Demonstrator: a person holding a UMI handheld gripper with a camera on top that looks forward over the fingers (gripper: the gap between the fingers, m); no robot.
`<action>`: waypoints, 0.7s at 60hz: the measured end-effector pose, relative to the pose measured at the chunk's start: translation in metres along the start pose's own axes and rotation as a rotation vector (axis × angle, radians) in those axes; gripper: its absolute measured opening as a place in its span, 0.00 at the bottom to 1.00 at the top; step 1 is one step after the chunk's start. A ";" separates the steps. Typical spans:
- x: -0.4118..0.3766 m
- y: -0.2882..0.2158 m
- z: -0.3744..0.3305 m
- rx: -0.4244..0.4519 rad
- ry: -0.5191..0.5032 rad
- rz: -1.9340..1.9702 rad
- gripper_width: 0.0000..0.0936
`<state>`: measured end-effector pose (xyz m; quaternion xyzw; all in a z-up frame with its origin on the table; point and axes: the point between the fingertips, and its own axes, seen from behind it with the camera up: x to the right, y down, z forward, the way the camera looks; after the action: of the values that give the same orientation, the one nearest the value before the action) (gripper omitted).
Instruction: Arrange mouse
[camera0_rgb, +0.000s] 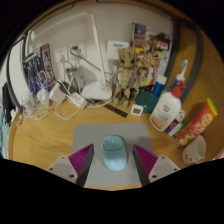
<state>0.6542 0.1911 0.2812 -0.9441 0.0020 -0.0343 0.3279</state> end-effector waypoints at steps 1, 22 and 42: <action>-0.001 -0.003 -0.012 0.009 0.003 0.004 0.82; -0.058 -0.050 -0.207 0.159 0.062 0.025 0.82; -0.146 -0.013 -0.304 0.210 0.040 0.021 0.82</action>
<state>0.4878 0.0167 0.5179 -0.9036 0.0148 -0.0497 0.4252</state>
